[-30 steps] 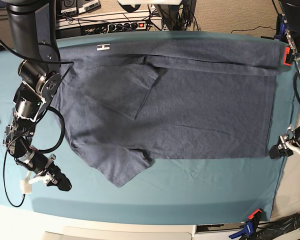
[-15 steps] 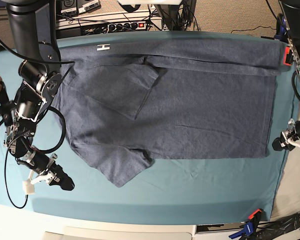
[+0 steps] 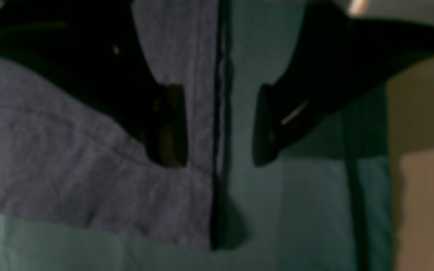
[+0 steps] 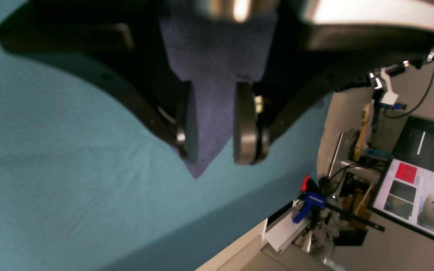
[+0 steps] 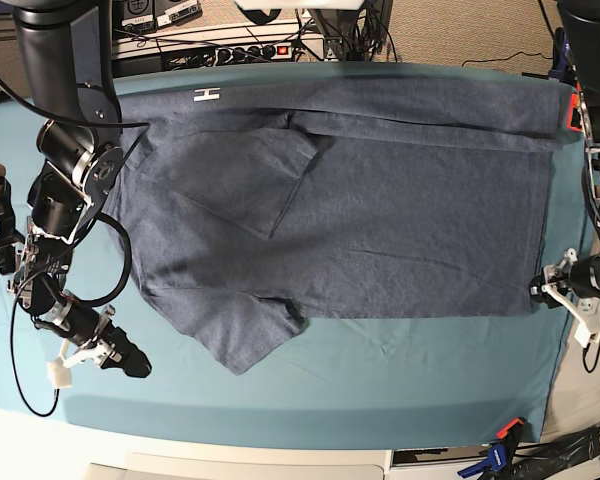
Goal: Fold the T-shirt properly
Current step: 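Close both grippers on the hem corners of the shirt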
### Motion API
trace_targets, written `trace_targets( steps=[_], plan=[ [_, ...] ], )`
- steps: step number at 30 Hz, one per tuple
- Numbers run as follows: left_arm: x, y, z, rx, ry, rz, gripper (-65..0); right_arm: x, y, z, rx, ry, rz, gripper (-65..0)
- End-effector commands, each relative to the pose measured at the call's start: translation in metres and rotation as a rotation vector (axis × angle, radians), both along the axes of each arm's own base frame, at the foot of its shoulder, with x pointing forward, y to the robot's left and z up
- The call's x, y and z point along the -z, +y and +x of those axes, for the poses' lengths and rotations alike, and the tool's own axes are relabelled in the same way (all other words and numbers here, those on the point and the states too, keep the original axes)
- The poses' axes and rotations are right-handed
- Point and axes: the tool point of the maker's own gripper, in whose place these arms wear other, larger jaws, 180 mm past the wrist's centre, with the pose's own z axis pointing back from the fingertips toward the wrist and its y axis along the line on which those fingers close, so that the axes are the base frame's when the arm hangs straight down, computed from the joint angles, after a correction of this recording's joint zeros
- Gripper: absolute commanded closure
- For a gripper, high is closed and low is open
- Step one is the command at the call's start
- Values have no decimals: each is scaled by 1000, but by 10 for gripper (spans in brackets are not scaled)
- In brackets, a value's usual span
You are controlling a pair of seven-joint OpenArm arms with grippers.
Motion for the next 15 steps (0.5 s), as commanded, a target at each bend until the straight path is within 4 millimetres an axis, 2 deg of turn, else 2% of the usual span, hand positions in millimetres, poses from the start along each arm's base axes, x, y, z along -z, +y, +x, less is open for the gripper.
trace_targets(
  steps=[1,5,9,15],
  plan=[
    [-20,7,16,-19,-62,-3,-281,-31,-4,12,-1,-80,-12,-176],
    [-11,3,18,-51,-47,-53,-281,-20,13,11,-73,-43,-84,-176],
    [-16,0,26,-66,-55,-104,-281,-12,27,11,-124,-28,-144,-176],
    [-25,-8,36,-63,-77,-128,-281,-11,32,12,-134,-31,-151,-176]
  ],
)
